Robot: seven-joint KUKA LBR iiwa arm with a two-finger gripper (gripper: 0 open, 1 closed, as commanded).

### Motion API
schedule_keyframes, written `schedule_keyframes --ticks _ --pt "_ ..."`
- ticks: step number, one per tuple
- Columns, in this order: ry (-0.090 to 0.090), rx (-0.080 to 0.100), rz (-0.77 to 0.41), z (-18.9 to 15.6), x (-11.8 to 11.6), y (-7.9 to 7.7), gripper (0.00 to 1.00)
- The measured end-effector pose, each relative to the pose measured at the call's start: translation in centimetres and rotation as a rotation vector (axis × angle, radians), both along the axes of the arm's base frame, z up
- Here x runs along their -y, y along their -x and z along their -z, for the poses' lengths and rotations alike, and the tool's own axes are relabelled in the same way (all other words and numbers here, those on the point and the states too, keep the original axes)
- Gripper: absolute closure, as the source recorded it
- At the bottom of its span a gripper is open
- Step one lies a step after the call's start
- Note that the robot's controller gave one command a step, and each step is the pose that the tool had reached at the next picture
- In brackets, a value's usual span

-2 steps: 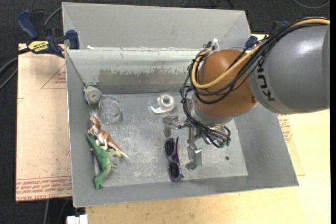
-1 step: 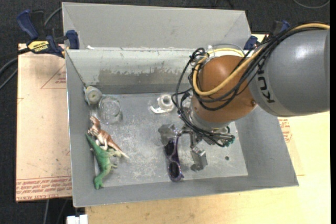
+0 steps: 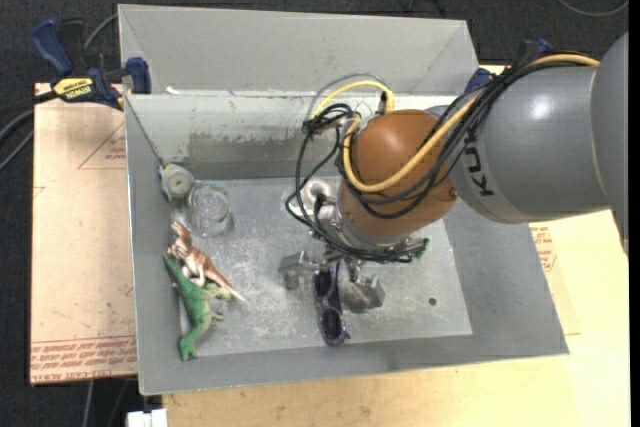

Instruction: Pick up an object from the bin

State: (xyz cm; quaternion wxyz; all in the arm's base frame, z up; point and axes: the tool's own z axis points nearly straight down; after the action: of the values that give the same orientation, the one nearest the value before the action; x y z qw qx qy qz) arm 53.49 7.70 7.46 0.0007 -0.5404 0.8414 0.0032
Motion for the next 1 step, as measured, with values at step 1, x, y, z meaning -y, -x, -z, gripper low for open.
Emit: schedule_keyframes --ticks 1 --pt "-0.001 -0.002 -0.222 0.49 -0.89 1.79 1.0"
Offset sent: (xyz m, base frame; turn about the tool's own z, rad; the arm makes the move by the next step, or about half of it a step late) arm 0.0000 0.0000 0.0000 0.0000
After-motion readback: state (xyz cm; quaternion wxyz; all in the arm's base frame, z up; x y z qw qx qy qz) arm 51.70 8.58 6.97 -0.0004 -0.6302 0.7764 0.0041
